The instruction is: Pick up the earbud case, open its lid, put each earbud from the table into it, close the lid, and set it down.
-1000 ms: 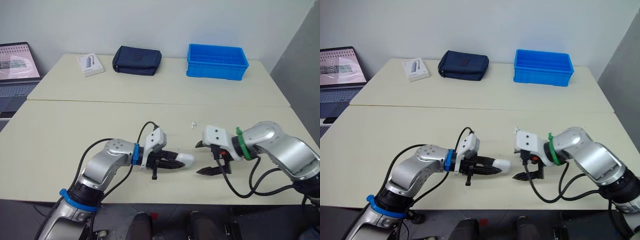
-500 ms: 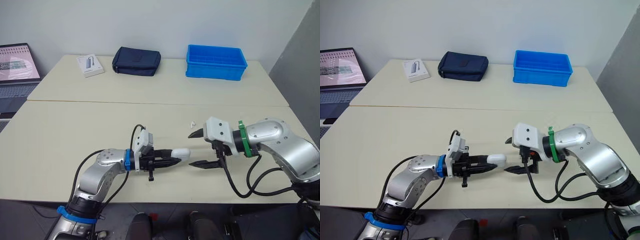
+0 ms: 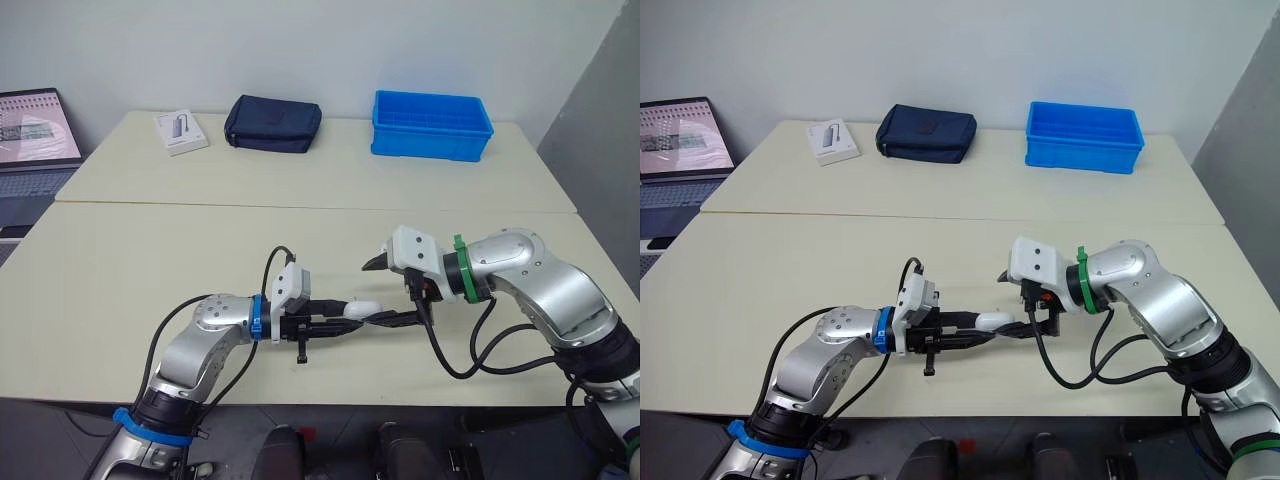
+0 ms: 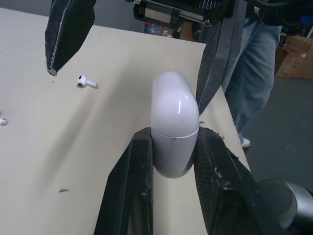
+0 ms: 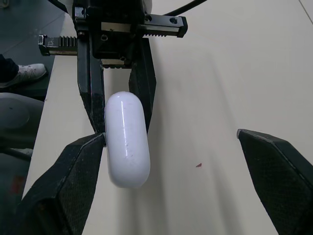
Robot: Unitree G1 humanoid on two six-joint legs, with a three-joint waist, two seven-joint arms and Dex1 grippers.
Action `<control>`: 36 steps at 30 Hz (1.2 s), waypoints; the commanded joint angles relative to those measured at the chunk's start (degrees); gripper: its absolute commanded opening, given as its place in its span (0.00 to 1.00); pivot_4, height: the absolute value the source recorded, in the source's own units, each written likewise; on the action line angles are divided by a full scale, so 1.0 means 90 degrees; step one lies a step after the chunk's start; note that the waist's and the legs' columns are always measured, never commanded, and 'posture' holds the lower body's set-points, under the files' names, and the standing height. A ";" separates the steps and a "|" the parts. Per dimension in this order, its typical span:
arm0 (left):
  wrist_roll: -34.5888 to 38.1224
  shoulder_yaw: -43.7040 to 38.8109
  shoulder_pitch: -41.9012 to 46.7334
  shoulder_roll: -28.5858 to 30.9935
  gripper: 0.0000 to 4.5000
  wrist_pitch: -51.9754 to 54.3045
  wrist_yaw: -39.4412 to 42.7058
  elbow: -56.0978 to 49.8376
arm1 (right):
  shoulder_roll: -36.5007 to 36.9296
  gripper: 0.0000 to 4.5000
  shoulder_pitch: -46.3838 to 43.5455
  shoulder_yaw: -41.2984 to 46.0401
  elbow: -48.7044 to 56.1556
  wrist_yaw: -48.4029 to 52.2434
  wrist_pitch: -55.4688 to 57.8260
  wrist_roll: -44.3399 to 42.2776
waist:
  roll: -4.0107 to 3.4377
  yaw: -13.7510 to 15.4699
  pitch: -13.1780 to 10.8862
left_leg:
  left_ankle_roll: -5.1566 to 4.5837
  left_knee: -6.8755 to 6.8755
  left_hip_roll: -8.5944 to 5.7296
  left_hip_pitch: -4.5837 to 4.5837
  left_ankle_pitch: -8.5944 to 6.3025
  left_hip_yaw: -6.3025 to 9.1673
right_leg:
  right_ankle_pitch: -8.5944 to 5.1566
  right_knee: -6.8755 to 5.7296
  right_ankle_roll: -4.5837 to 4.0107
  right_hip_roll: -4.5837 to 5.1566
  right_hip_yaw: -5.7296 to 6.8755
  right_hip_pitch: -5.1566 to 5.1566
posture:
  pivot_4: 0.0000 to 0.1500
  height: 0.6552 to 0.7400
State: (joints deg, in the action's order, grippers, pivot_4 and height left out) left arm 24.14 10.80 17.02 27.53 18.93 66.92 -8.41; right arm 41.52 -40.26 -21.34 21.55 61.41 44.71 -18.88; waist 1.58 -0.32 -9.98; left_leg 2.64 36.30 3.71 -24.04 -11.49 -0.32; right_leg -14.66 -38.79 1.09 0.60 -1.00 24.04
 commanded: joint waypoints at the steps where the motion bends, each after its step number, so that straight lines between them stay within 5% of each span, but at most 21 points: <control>1: 0.0053 0.0086 0.0002 0.0004 0.17 -0.0154 0.0147 -0.0108 | 0.0036 1.00 -0.0266 0.0386 -0.0148 -0.0042 0.0008 -0.0031 | 0.0000 -0.0002 0.0000 | 0.0000 0.0000 0.0000 0.0002 0.0000 0.0001 | -0.0001 -0.0004 -0.0002 0.0000 0.0000 0.0000 | 1.00 1.00; 14: 0.0133 -0.0339 -0.0139 -0.0056 0.17 -0.0250 -0.0147 0.0121 | 0.0474 1.00 0.0152 0.1293 0.0248 0.0183 0.0425 -0.0817 | 0.0000 0.0003 0.0000 | -0.0002 -0.0001 0.0001 0.0006 0.0001 0.0002 | -0.0005 -0.0009 -0.0007 -0.0004 -0.0002 0.0000 | 1.00 1.00; 26: 0.0065 -0.1788 -0.0367 -0.0487 0.17 -0.1128 -0.1811 0.0770 | 0.0942 1.00 0.3984 0.4497 0.0015 -0.0394 -0.1538 -0.0521 | 0.0007 0.0026 -0.0002 | -0.0001 -0.0001 0.0000 0.0011 0.0001 -0.0002 | -0.0006 -0.0006 -0.0005 -0.0001 -0.0003 -0.0007 | 1.00 1.00; 36: 0.0108 -0.1942 -0.0409 -0.0531 0.17 -0.1269 -0.2009 0.0806 | 0.0926 1.00 0.5659 0.5310 0.0166 -0.0300 -0.2080 -0.0527 | 0.0008 0.0000 -0.0003 | 0.0000 0.0001 -0.0001 0.0044 0.0001 0.0003 | -0.0024 -0.0005 -0.0037 -0.0001 -0.0001 -0.0041 | 1.00 1.00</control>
State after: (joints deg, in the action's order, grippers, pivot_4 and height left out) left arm 24.39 -5.54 12.72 22.61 9.24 49.04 0.09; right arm 49.34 10.18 23.98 20.72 58.65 27.07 -22.93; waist 1.66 -0.33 -10.01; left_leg 2.64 36.31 3.70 -23.66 -11.48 -0.30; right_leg -14.88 -38.82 0.74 0.60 -1.01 23.67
